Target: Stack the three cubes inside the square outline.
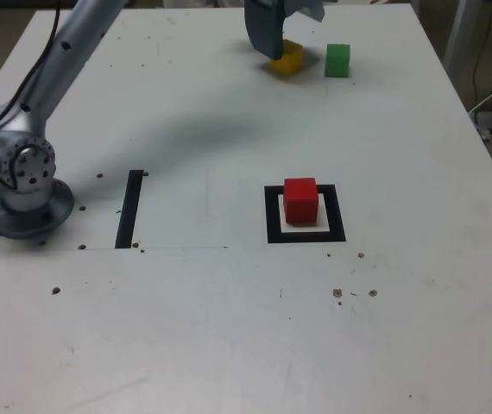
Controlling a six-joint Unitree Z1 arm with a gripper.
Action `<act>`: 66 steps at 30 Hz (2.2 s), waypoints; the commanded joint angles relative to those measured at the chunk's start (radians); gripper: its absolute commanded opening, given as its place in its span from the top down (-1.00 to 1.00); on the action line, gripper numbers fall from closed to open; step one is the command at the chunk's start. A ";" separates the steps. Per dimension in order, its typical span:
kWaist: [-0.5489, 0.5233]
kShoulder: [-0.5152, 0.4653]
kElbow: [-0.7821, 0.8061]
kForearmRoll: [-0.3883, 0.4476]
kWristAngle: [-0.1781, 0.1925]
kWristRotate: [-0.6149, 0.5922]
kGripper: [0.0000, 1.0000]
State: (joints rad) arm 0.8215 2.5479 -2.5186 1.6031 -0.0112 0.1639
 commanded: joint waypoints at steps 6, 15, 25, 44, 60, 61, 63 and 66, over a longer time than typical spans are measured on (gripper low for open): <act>0.005 0.022 0.001 0.033 -0.020 0.002 -0.89; 0.005 0.049 0.001 0.034 -0.045 0.001 -0.58; 0.000 0.061 -0.009 0.032 -0.039 -0.002 0.33; -0.014 0.031 -0.004 0.034 -0.034 0.017 0.45; -0.186 -0.223 0.289 0.016 0.006 0.066 0.44; -0.203 -0.241 0.313 0.012 0.008 0.066 0.44; -0.237 -0.278 0.360 0.002 0.011 0.066 0.44; -0.290 -0.331 0.432 -0.016 0.012 0.062 0.44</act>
State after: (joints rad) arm 0.5490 2.2402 -2.1060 1.5742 -0.0003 0.2289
